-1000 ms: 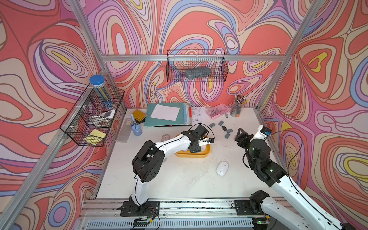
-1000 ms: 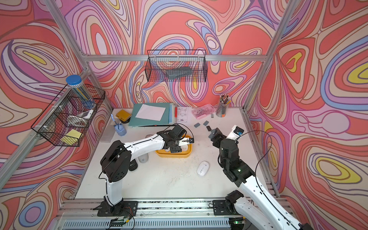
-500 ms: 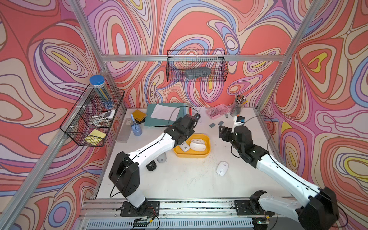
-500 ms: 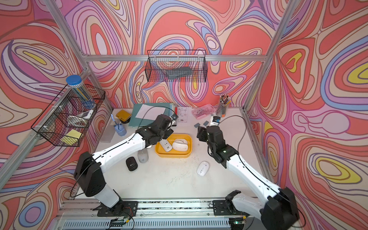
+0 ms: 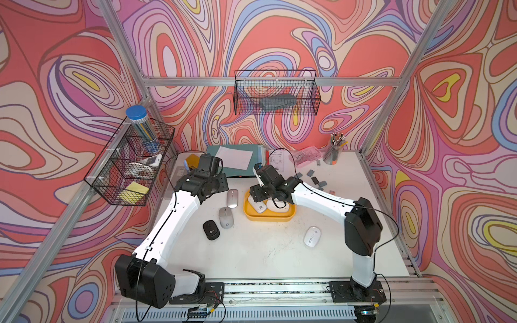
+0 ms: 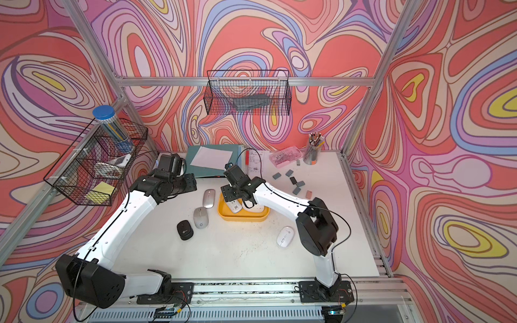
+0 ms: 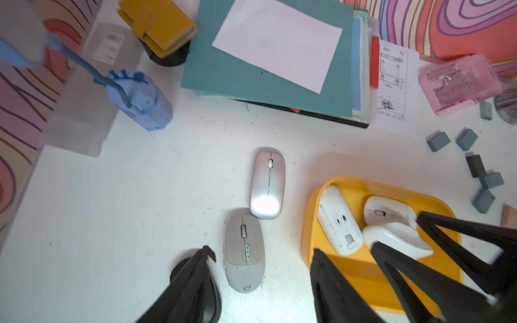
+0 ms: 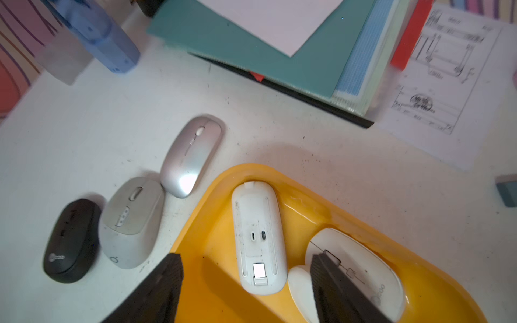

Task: Take out the mouse from the storage box
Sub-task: Adjust the mouse in the storage box.

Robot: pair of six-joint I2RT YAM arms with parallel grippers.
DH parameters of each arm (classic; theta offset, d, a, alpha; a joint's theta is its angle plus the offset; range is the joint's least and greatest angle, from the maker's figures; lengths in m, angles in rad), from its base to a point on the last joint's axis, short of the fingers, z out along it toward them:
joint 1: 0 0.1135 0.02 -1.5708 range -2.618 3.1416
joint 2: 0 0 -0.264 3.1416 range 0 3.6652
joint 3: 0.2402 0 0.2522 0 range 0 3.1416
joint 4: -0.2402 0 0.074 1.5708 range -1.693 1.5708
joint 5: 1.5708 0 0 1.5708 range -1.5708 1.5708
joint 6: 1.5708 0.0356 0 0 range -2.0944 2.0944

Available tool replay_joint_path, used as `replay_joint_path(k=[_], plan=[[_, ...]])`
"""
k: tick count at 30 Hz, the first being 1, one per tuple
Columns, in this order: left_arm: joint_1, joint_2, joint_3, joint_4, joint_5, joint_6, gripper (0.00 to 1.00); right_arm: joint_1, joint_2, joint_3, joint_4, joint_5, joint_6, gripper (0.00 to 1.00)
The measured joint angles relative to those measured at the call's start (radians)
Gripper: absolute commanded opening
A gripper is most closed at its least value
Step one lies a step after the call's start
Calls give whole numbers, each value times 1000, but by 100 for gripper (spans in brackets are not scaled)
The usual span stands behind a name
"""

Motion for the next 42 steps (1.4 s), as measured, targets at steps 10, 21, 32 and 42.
replay_joint_path(k=[10, 21, 32, 42], plan=[[0, -44, -37, 0, 144, -64, 68, -6, 224, 182, -225, -38, -29, 76], [0, -86, -53, 5, 198, -74, 69, -132, 270, 194, -237, -246, -94, 68], [0, -79, -58, 16, 215, -73, 69, -144, 357, 274, -240, -483, -217, 55], [3, -77, -61, 23, 230, -73, 68, -145, 324, 200, -150, -587, -187, 20]])
